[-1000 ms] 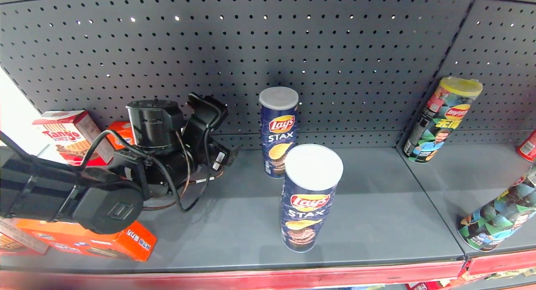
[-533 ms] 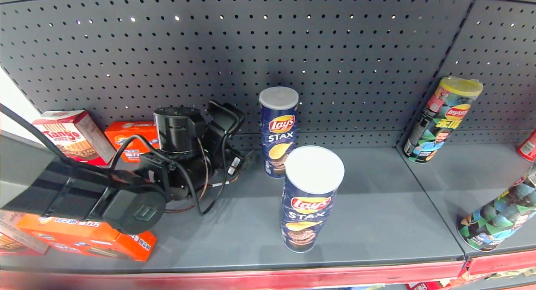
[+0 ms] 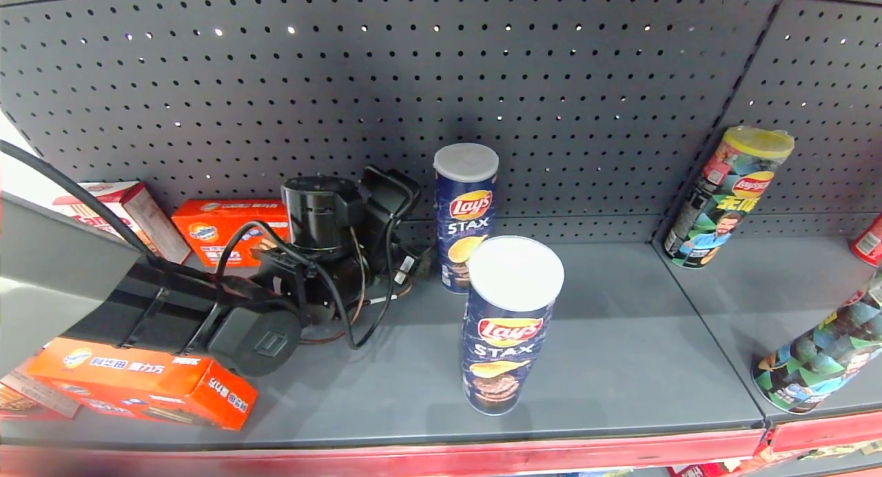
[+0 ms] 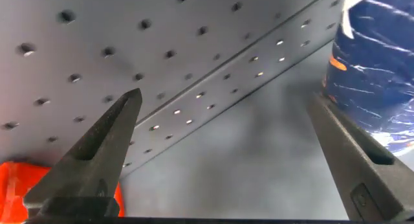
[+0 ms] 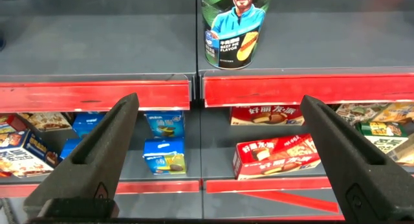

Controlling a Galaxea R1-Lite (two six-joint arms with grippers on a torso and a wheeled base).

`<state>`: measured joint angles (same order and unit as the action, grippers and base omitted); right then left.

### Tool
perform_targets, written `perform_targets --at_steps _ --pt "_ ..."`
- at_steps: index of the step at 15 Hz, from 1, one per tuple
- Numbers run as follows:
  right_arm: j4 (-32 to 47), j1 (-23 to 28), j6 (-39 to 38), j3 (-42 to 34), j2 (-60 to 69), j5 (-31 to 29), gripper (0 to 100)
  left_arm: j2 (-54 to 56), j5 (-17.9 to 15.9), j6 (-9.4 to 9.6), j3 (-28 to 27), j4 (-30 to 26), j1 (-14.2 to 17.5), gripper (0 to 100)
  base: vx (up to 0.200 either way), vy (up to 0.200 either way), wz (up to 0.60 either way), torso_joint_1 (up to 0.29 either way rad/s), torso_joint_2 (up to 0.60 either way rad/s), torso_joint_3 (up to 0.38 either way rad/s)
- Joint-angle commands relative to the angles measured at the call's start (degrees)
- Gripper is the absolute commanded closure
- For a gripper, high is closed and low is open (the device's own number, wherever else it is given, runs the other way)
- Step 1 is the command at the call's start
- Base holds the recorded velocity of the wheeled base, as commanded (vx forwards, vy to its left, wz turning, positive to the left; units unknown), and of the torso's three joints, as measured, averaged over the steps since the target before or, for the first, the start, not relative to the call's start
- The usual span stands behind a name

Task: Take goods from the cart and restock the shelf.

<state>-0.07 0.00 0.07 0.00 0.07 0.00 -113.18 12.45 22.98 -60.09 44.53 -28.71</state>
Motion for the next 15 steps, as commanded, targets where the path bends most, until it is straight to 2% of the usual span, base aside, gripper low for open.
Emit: perform_targets --at_steps 1,6,9,11,13,14,15 --pt "-0.01 0.00 0.01 0.00 -0.07 0.00 0 -1.08 -0.05 -0.04 -1.17 0.03 -0.12 0 0.000 0.000 0.00 0.000 0.00 0.000" --pt "-0.01 0.00 0.01 0.00 -0.07 0.00 0 -1.43 0.03 -1.18 -1.35 -0.06 0.14 0 0.000 0.000 0.00 0.000 0.00 0.000" --pt "-0.01 0.00 0.01 0.00 -0.07 0.00 0 4.11 0.12 -1.18 -0.21 -0.15 0.94 0 0.000 0.000 0.00 0.000 0.00 0.000" --pt "-0.01 0.00 0.10 0.00 -0.07 0.00 0 9.20 1.62 -1.09 0.23 -1.29 3.04 0 0.000 0.000 0.00 0.000 0.00 0.000" --pt "-0.01 0.00 0.01 0.00 -0.07 0.00 0 10.26 1.62 -1.09 0.41 -1.73 3.31 0 0.000 0.000 0.00 0.000 0.00 0.000" --pt "-0.01 0.00 0.01 0.00 -0.07 0.00 0 19.40 1.62 -1.09 3.40 -7.62 6.12 0 0.000 0.000 0.00 0.000 0.00 0.000" --pt "-0.01 0.00 0.01 0.00 -0.07 0.00 0 21.42 1.62 -1.18 4.72 -8.32 6.21 0 0.000 0.000 0.00 0.000 0.00 0.000"
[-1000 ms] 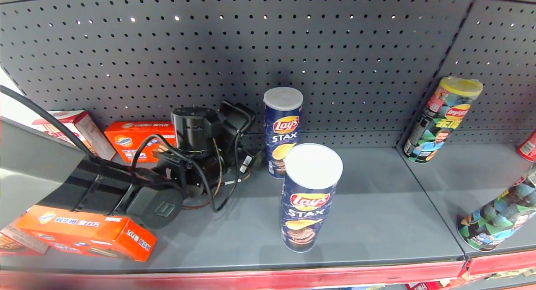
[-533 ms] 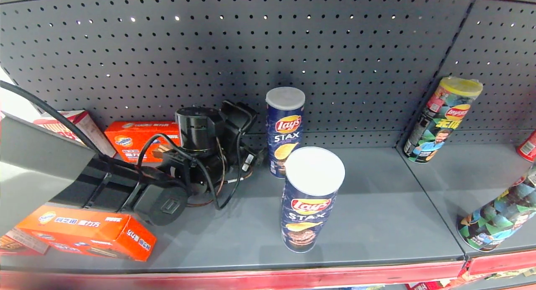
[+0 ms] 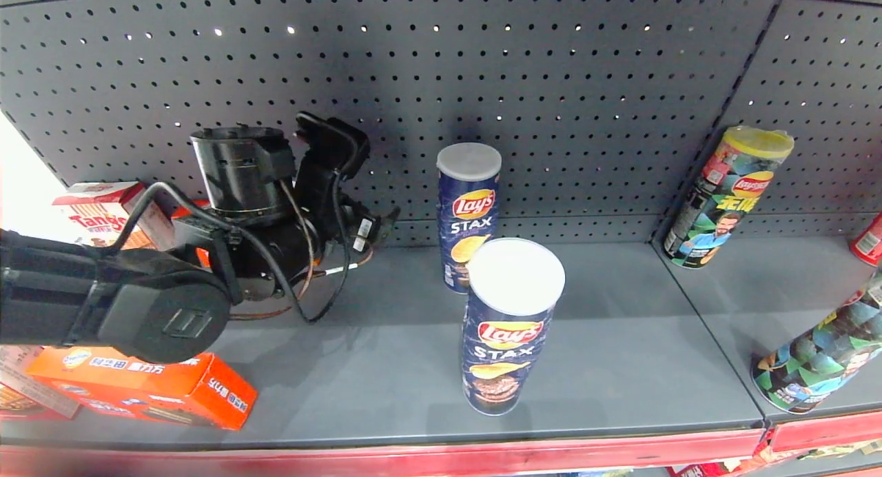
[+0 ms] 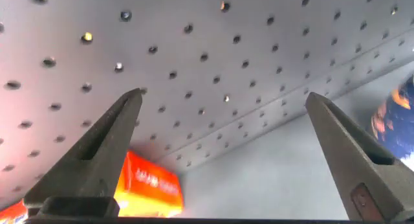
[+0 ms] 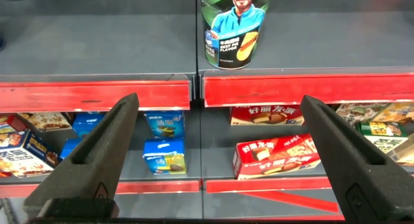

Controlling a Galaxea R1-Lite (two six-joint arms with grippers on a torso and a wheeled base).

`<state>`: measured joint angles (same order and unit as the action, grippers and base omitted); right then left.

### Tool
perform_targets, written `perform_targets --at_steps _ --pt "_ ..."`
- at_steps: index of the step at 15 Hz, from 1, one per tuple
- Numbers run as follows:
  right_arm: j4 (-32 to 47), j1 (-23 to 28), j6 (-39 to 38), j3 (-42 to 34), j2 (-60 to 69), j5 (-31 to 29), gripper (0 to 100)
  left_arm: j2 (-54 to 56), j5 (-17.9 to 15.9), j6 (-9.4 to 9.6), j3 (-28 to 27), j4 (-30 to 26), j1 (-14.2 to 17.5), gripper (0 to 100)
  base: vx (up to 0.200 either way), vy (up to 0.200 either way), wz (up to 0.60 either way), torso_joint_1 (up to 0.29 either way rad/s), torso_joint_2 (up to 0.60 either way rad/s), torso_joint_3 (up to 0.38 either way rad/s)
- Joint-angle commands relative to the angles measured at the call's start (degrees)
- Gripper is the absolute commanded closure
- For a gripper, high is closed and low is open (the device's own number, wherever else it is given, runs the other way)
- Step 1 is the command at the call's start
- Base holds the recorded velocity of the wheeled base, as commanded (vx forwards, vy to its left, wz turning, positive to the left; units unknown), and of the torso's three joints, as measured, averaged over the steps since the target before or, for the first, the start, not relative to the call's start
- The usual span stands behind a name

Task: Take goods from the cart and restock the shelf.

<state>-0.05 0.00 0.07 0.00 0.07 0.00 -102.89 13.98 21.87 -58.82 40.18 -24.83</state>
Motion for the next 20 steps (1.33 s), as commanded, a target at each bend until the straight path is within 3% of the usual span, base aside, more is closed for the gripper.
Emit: perform_targets --at_steps 1,4,8,10,13,14,15,18,20 --pt "-0.04 0.00 0.01 0.00 -0.07 0.00 0 13.59 0.08 -0.42 6.26 -3.79 2.33 0 0.000 0.000 0.00 0.000 0.00 0.000" --pt "-0.04 0.00 0.10 0.00 -0.07 0.09 0 17.46 -0.18 -0.86 15.58 0.86 2.86 0 0.000 0.000 0.00 0.000 0.00 0.000" --pt "-0.04 0.00 0.01 0.00 -0.07 0.09 0 22.47 -0.89 -3.76 22.70 3.50 2.86 0 0.000 0.000 0.00 0.000 0.00 0.000" --pt "-0.04 0.00 0.19 0.00 -0.07 -0.62 0 23.87 -1.06 -3.94 22.52 3.24 2.95 0 0.000 0.000 0.00 0.000 0.00 0.000" --pt "-0.83 -0.09 0.72 0.35 -0.07 -2.11 0 24.75 -0.80 -2.45 21.91 1.74 2.33 0 0.000 0.000 0.00 0.000 0.00 0.000" --pt "-1.88 -0.44 -4.20 14.77 -10.27 -4.04 0 25.90 -0.71 -1.04 23.05 1.74 1.72 0 0.000 0.000 0.00 0.000 0.00 0.000" --pt "-0.92 -0.88 -9.83 17.84 -15.45 -4.04 0 25.98 -0.62 -1.04 23.40 1.74 1.54 0 0.000 0.000 0.00 0.000 0.00 0.000" --pt "0.58 -3.52 -5.96 22.24 -17.65 -0.70 0 25.90 -0.10 -1.39 23.66 2.36 2.95 0 0.000 0.000 0.00 0.000 0.00 0.000" --pt "3.30 -6.24 -4.03 30.67 -24.68 -0.62 0 25.90 0.26 -1.39 25.25 3.41 3.47 0 0.000 0.000 0.00 0.000 0.00 0.000"
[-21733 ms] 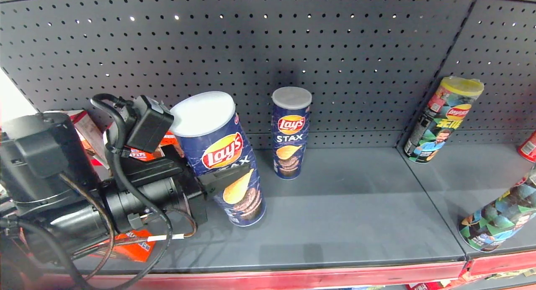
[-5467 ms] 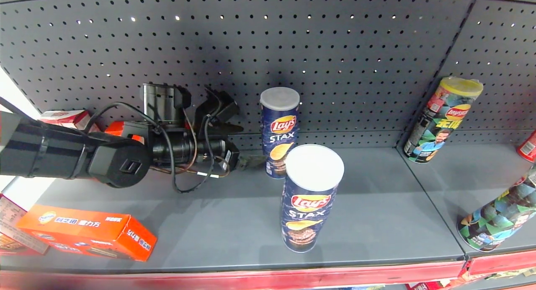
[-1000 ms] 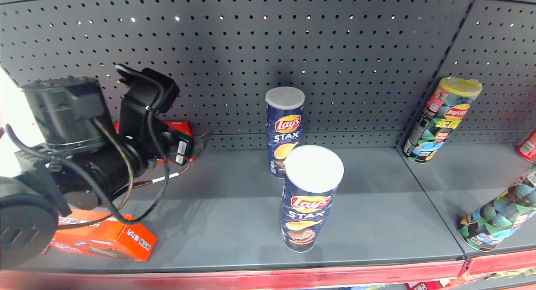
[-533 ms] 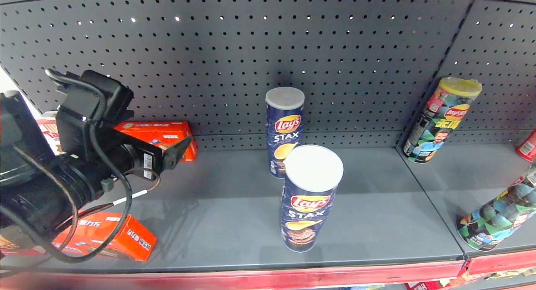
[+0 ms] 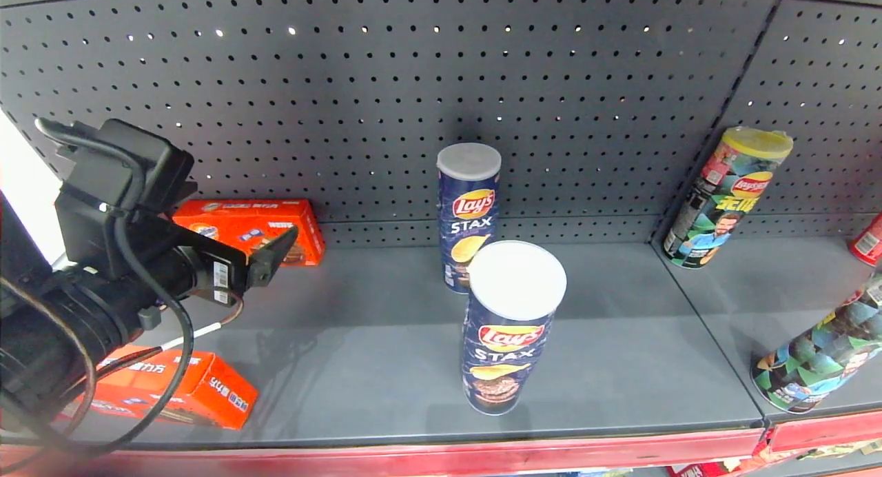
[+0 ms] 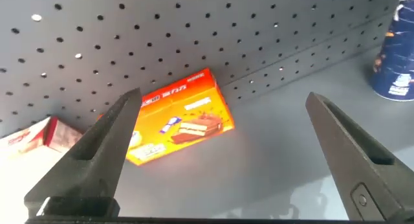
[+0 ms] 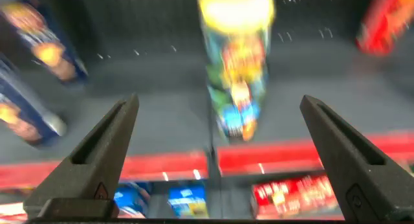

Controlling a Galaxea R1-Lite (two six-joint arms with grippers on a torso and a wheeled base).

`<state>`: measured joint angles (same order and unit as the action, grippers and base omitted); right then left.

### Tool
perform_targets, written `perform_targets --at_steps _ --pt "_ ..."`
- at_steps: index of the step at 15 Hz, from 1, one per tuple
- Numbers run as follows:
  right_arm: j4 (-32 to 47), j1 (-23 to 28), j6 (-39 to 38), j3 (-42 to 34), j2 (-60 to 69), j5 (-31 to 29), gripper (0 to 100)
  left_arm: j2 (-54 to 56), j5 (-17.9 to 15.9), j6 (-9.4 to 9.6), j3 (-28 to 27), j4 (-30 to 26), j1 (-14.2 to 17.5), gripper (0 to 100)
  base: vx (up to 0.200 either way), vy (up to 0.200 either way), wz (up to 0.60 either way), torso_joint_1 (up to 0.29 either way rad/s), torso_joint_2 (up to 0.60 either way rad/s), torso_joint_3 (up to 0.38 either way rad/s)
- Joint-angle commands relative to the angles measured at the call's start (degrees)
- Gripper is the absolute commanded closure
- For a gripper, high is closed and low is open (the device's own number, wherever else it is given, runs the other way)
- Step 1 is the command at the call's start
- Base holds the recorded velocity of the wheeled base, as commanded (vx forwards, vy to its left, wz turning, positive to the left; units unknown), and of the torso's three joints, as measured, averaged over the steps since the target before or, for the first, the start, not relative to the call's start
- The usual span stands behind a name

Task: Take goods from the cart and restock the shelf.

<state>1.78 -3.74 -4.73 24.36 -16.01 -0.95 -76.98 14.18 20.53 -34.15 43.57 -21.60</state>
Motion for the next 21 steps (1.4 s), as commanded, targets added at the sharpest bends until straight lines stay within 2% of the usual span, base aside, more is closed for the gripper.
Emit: perform_targets --at_steps 1,3,5,8,11,17,21 --pt "3.05 -4.69 3.15 9.13 -11.59 0.34 0 0.08 0.06 0.04 2.51 1.43 0.24 0 0.000 0.000 0.00 0.000 0.00 0.000" --pt "3.85 -10.50 6.93 13.00 -18.62 1.57 0 1.92 -0.12 0.04 6.55 3.19 0.24 0 0.000 0.000 0.00 0.000 0.00 0.000" --pt "3.58 -13.04 9.48 15.90 -24.51 4.20 0 3.51 -0.12 0.04 8.39 3.19 0.42 0 0.000 0.000 0.00 0.000 0.00 0.000" --pt "3.49 -15.24 12.38 22.75 -33.21 8.07 0 4.39 -0.38 0.04 8.83 3.19 1.04 0 0.000 0.000 0.00 0.000 0.00 0.000" --pt "3.32 -18.67 12.64 27.41 -39.80 8.69 0 4.39 -0.47 0.13 8.92 3.28 1.12 0 0.000 0.000 0.00 0.000 0.00 0.000" --pt "-0.11 -27.37 12.99 28.99 -49.56 8.60 0 4.47 -0.47 0.13 9.18 3.28 1.30 0 0.000 0.000 0.00 0.000 0.00 0.000" --pt "-0.20 -28.07 15.01 29.96 -54.92 8.60 0 4.47 -0.47 0.13 9.27 3.28 1.30 0 0.000 0.000 0.00 0.000 0.00 0.000"
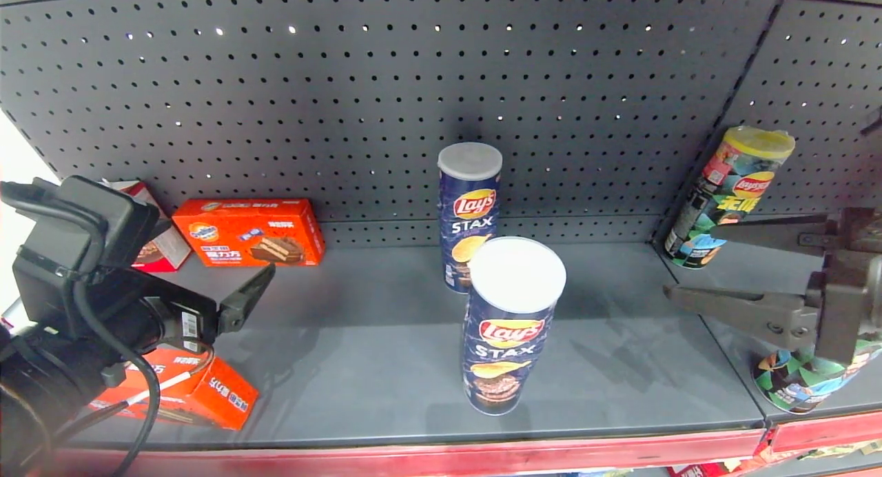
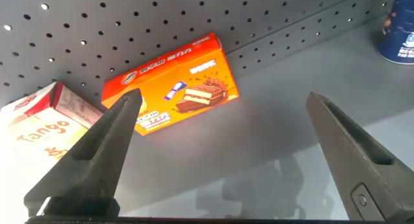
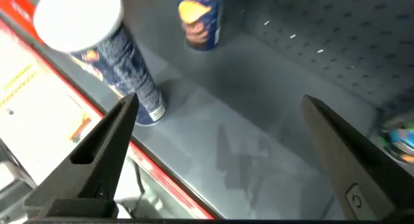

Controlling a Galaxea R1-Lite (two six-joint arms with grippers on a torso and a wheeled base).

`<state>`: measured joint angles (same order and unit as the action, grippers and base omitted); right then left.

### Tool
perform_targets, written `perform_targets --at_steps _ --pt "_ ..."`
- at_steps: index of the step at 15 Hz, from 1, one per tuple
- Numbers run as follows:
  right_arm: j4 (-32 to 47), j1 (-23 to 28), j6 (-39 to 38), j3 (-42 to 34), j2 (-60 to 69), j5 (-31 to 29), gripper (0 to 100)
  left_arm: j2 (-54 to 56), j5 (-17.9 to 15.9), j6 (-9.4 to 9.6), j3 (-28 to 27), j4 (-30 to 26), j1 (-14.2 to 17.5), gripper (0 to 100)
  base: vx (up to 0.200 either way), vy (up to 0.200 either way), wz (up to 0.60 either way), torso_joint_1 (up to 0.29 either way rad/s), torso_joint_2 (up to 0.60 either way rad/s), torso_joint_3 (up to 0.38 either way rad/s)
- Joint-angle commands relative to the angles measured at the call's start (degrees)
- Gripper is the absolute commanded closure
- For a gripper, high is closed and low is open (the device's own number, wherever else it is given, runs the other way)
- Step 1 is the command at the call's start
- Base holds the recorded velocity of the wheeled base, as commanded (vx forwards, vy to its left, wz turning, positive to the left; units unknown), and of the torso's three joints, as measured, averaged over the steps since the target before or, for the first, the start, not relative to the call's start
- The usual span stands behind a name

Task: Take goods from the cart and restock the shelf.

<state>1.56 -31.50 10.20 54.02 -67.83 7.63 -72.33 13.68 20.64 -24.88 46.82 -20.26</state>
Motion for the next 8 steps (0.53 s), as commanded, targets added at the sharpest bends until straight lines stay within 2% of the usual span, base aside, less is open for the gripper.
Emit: perform_targets --at_steps 1,8 --pt "-0.07 -0.67 0.26 0.48 -4.42 0.02 0 -0.18 0.03 0.02 0.01 0.02 0.05 0 0.000 0.000 0.00 0.000 0.00 0.000" --pt "0.02 -2.86 2.28 0.21 -10.75 0.02 0 -0.18 0.12 0.28 -0.26 0.11 0.75 0 0.000 0.000 0.00 0.000 0.00 0.000"
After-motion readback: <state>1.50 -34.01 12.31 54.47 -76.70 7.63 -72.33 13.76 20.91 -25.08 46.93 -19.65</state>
